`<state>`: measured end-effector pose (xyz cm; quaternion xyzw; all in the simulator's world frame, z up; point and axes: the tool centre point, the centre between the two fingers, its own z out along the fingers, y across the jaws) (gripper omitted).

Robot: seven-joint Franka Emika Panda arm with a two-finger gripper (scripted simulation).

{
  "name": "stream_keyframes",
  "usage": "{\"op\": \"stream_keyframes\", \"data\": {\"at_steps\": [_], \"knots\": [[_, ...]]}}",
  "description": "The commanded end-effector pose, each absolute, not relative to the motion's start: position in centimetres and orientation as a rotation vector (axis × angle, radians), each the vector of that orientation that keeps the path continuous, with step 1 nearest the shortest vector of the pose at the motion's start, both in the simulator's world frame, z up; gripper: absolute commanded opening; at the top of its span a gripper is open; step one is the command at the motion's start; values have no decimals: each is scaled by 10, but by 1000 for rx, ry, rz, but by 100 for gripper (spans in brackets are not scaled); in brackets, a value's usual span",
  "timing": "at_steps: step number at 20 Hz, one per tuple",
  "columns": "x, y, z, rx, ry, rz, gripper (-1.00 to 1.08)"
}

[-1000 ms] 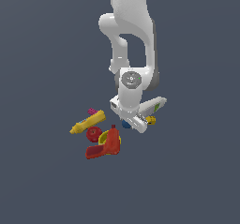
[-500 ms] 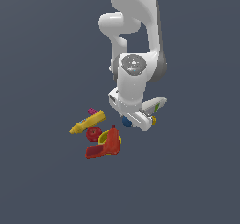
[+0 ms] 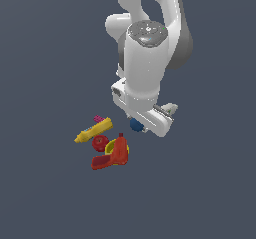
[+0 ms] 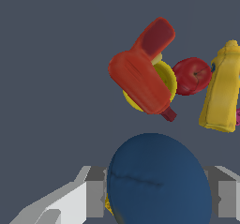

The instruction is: Pick up a designated object from a clutter of objects.

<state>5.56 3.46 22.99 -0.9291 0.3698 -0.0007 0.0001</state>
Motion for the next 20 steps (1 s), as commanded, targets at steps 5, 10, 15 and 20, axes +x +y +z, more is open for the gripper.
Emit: {"op": "stream_keyframes", "data": {"at_steps": [5, 10, 15, 20], "knots": [[79, 34, 290, -2919, 1162, -2, -100], [95, 33, 328, -2919, 1162, -1, -100], [109, 33, 361, -2919, 1162, -1, -100], [121, 32, 388, -2919, 1162, -1, -100]]}}
